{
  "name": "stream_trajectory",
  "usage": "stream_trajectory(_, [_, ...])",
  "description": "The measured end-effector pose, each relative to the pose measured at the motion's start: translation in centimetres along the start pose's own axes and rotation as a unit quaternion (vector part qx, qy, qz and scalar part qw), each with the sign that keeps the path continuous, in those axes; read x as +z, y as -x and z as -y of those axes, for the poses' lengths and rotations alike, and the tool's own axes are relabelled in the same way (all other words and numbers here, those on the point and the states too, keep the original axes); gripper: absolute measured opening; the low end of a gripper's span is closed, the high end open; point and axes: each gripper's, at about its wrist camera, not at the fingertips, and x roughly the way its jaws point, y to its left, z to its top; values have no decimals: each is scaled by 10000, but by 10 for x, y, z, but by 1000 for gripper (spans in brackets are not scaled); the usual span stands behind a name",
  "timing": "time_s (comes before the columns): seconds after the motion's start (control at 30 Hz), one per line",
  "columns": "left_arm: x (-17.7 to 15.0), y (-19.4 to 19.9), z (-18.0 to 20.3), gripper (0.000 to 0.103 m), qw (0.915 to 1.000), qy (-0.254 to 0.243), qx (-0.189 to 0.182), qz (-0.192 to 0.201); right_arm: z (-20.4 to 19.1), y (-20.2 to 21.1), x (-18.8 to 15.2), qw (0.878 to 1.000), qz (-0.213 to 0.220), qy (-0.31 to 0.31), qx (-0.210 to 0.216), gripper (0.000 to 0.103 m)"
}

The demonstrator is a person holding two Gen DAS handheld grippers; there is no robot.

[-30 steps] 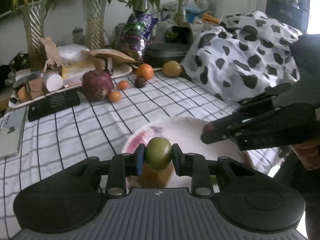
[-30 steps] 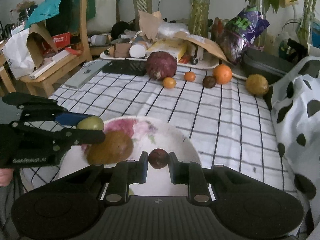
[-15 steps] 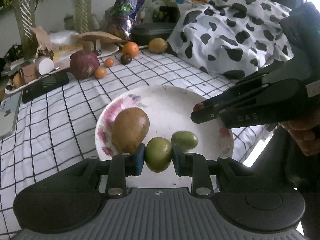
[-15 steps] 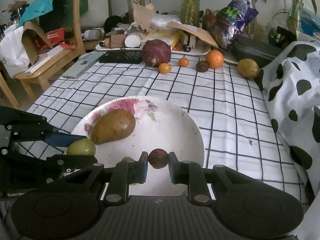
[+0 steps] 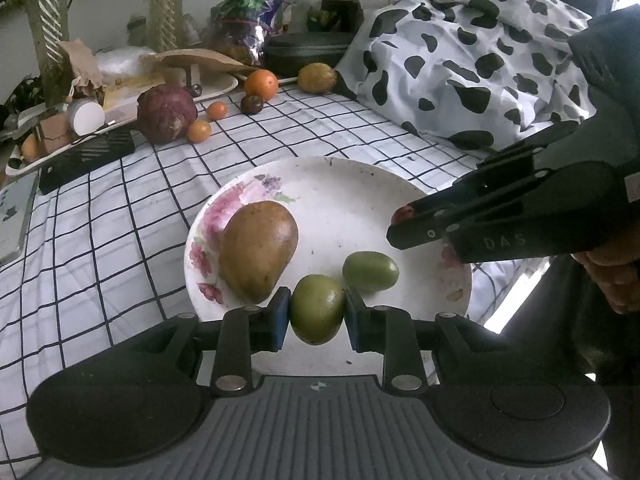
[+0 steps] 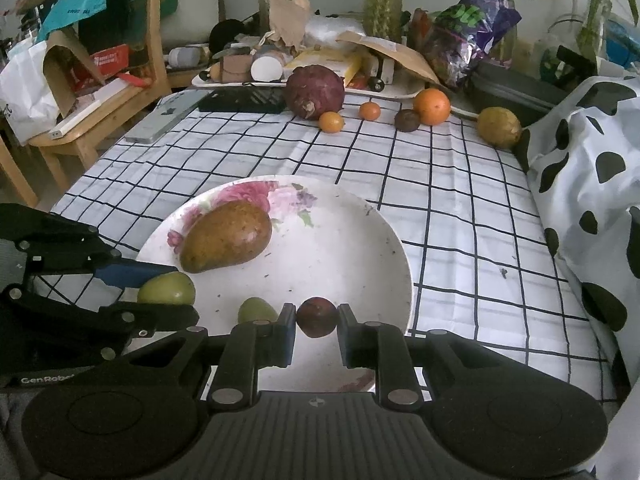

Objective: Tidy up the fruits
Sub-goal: 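Carry the green fruit in left tool to the plate while right tool carries the plum there, then open left tool to drop the green fruit on the plate while right tool releases the plum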

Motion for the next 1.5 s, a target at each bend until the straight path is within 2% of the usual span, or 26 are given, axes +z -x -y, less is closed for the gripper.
stream_trajectory(0.17, [1, -3, -1, 31, 10000, 14, 84, -48, 0, -1, 1, 10000, -23, 8, -18, 23])
stream_trajectory(0.2, [1, -2, -1, 43, 10000, 31, 81, -32, 1, -1, 1, 10000, -34, 8, -29, 23])
stream_trajectory(0.23, [2, -1, -1, 55, 9999, 52, 98, 6, 1, -1, 0, 10000, -43, 5, -36, 28])
stream_trajectory(0.3, [3, 1, -1, 63, 9998, 68, 154, 89, 1, -1, 0, 10000, -34, 5, -45, 37])
stream_trajectory(0.33, [3, 1, -1, 63, 9998, 79, 162, 117, 2, 0, 1, 10000, -12, 4, -52, 43])
stream_trajectory(0.47, [4, 1, -3, 63, 9996, 140, 183, 132, 3, 1, 1, 9999, 37, -34, -92, 52])
stream_trajectory(0.53, [5, 2, -3, 63, 9996, 156, 201, 145, 4, 2, 2, 9999, 62, -63, -141, 64])
stream_trajectory(0.83, [7, 7, -6, 63, 9988, 263, 281, 318, 12, 7, 4, 9988, 220, -288, -331, 82])
stream_trajectory(1.17, [8, 7, -7, 63, 9983, 283, 348, 380, 16, 7, 4, 9981, 249, -386, -403, 85])
stream_trajectory(1.3, [8, 8, -6, 63, 9981, 247, 394, 401, 14, 8, 5, 9979, 314, -358, -438, 93])
stream_trajectory(1.5, [9, 12, -6, 63, 9965, 162, 597, 566, 13, 12, 8, 9967, 503, -302, -568, 95])
